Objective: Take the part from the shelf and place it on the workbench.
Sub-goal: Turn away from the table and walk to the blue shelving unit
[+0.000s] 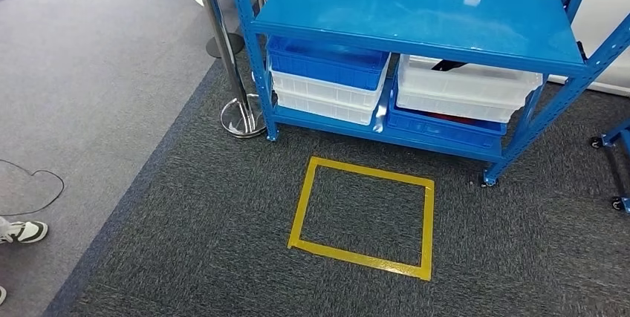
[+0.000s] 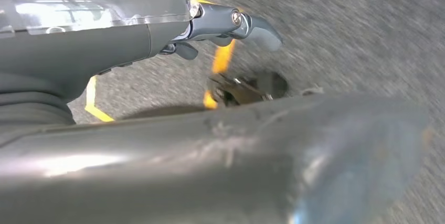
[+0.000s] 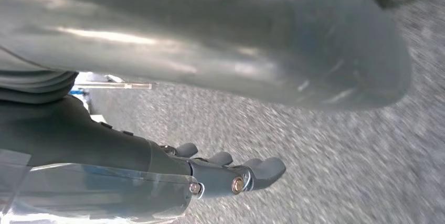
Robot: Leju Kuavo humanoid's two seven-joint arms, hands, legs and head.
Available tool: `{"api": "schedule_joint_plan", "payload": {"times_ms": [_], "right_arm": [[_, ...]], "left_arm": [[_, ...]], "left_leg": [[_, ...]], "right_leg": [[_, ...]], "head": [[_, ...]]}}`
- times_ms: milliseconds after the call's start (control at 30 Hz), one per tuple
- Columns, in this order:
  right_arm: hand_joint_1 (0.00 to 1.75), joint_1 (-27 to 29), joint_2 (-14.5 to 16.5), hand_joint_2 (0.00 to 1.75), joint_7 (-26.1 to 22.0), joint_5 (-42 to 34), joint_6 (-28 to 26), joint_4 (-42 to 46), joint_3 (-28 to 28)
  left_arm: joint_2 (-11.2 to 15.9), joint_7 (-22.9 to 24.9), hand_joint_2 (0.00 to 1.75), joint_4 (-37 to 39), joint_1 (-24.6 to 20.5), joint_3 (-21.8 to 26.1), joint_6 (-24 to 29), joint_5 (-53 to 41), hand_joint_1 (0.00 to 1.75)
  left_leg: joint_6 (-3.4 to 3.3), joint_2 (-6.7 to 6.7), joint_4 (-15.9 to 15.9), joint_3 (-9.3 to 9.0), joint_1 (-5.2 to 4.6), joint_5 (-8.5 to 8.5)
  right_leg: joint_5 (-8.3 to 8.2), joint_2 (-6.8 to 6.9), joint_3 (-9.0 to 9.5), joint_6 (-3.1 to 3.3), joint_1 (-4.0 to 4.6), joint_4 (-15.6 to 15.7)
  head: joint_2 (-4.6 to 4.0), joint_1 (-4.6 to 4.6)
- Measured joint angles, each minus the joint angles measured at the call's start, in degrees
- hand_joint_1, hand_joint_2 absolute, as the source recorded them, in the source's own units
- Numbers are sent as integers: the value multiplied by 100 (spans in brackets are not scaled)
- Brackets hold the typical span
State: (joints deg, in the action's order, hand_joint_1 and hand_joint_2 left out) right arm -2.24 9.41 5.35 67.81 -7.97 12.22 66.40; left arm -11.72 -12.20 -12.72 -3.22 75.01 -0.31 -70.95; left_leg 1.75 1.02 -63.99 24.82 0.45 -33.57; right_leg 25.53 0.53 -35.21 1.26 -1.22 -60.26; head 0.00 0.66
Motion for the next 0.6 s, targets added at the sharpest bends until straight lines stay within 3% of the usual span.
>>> {"api": "schedule_joint_plan", "payload": {"times_ms": [67, 133, 167, 200, 267, 333, 400, 467, 533, 600], "right_arm": [[0, -11, -1, 0, -2, 24, -4, 1, 0], [0, -13, 3, 0, -5, 60, -4, 2, 0], [0, -12, 8, 0, -7, 78, -4, 2, 0], [0, -12, 16, 0, -10, 92, -4, 2, 0], [0, -4, 51, 0, -14, 110, -5, -3, 0], [0, -9, 87, 0, -19, 122, -7, -8, -1], [0, -17, 102, 0, -18, 130, -4, -8, -2], [0, -14, 105, 0, -13, 132, 2, -7, -1], [0, -27, 106, 0, -10, 135, 7, -5, -2], [0, -40, 106, 0, -4, 146, 21, -5, -2]], "left_arm": [[0, 19, 0, 0, 1, -2, 3, -36, 0], [1, 57, 0, 0, 23, -13, 14, -102, 0], [2, 77, 0, 0, 35, -24, 20, -133, 0], [3, 93, 0, 0, 48, -37, 24, -162, 0], [24, 114, 0, 0, 72, -53, 27, -191, 0], [51, 129, 0, 0, 85, -56, 27, -213, 0], [59, 139, 0, 0, 84, -60, 26, -228, 0], [60, 138, 0, -1, 77, -66, 27, -233, 0], [62, 136, 0, -2, 72, -73, 27, -236, 0], [62, 152, 0, -2, 72, -78, 20, -238, 0]], "left_leg": [[27, -35, -701, 495, 9, -348], [23, -42, -955, 847, 9, -637], [2, -44, -839, 923, 6, -574], [-34, -53, -581, 939, -4, -343], [-147, -120, 89, 917, -43, 360], [-221, -188, 430, 919, -87, 755], [-245, -193, 485, 906, -92, 800], [-282, -163, 602, 825, -56, 841], [-319, -113, 690, 741, -32, 847], [-336, -66, 697, 705, -32, 813]], "right_leg": [[84, -63, 109, 41, 14, 27], [180, -140, 229, 51, 35, 34], [232, -179, 302, 52, 48, 35], [282, -213, 378, 51, 62, 37], [367, -271, 477, 40, 80, 45], [414, -318, 484, -3, 77, 52], [439, -343, 493, -71, 80, 80], [526, -271, 490, -132, 91, 6], [791, -166, 254, -182, 82, -483], [1052, -128, -155, -227, 52, -1182]], "head": [[0, 1], [0, 1], [0, 1], [0, 1], [0, -4], [0, -6], [0, -5], [0, -13], [0, -20], [0, -21]]}}
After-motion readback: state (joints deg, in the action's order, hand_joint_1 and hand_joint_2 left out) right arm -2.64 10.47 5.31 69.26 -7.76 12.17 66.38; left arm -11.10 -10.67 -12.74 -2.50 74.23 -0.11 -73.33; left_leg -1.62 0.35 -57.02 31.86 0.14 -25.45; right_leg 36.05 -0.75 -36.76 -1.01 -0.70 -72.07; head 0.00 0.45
